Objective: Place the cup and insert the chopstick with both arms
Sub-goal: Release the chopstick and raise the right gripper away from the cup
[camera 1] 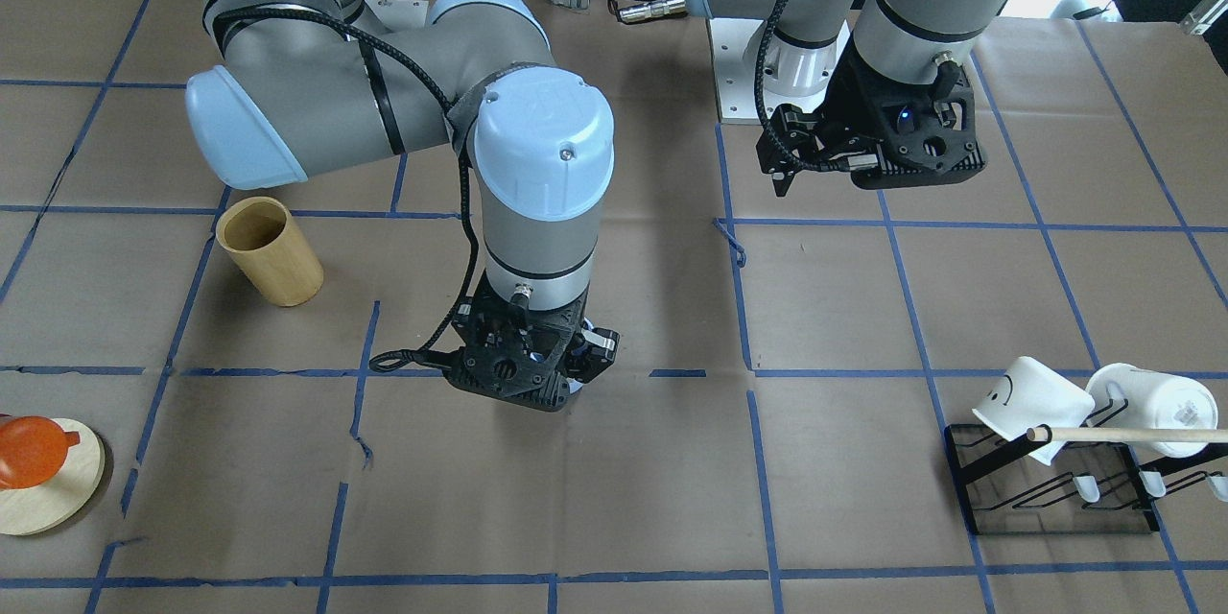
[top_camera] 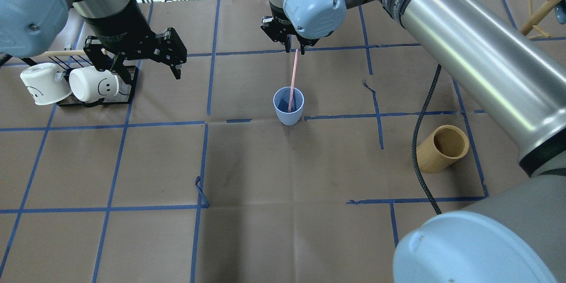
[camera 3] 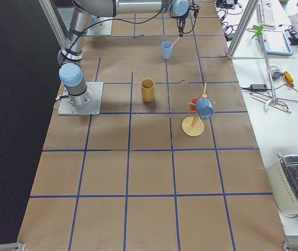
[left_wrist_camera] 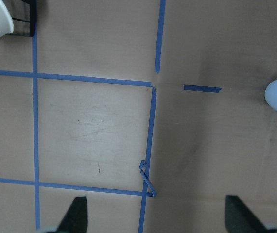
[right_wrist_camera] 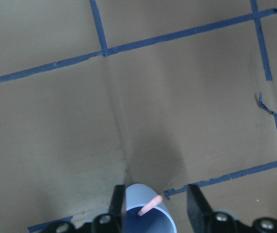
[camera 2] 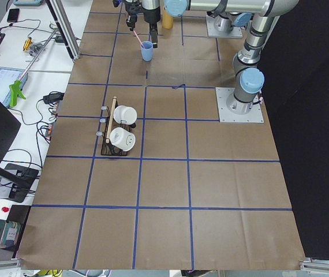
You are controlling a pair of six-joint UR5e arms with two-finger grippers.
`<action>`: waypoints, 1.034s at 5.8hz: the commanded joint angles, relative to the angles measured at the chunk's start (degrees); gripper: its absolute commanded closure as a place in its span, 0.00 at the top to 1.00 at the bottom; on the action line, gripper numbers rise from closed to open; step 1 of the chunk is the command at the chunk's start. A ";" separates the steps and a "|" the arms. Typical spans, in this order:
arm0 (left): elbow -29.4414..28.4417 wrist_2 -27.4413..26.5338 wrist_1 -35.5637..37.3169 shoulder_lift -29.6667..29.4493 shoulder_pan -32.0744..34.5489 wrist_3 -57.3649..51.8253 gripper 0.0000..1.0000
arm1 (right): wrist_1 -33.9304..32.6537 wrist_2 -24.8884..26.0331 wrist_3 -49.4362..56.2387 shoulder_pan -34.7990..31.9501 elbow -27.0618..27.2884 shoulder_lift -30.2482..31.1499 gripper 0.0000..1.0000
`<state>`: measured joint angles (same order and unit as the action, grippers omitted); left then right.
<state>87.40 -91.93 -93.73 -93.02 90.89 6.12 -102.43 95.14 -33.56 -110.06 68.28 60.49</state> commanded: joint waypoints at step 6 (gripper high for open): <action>0.31 0.00 0.56 -0.58 -0.01 0.39 0.98 | 12.21 -2.68 27.42 18.92 18.09 26.59 1.00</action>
<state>87.49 -91.92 -93.17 -93.62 90.88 6.45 -87.14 93.34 -6.07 -91.51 82.58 84.39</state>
